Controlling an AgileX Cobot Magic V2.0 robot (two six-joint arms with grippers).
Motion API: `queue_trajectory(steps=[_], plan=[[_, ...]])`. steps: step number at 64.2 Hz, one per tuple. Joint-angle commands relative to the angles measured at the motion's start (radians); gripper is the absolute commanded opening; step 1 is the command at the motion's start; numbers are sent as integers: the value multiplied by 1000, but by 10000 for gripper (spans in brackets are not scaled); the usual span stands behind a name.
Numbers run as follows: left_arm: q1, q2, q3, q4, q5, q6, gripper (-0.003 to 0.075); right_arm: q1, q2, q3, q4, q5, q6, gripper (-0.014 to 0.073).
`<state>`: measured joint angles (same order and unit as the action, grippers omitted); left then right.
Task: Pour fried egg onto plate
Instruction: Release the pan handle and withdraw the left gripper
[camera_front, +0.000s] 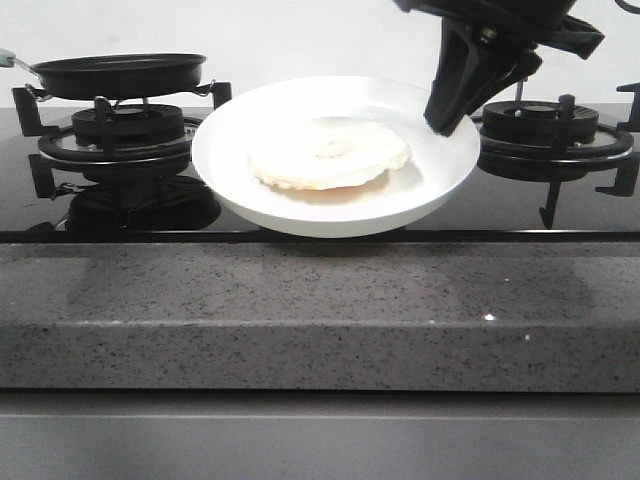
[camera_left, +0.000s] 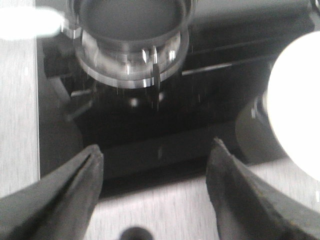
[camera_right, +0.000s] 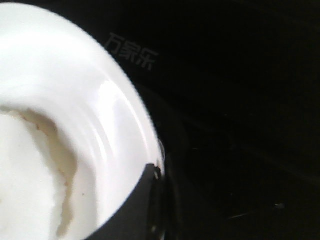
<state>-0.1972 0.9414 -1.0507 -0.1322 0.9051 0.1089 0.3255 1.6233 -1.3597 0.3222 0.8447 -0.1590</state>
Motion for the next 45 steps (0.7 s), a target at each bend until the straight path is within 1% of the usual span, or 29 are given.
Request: queue_trajectory(steps=[1,15,45], plan=[[-10,-81,42,-1,-71,-17,440,0,-50,-24,19,-44,-1,-68],[-10,-184,122,-1,-73,-17,440,0,-50,-24,19,-44,-1,-68],[-10,-200,124,-1,-73,-17,440,-1,-50,-40,19,-44,-1,-68]])
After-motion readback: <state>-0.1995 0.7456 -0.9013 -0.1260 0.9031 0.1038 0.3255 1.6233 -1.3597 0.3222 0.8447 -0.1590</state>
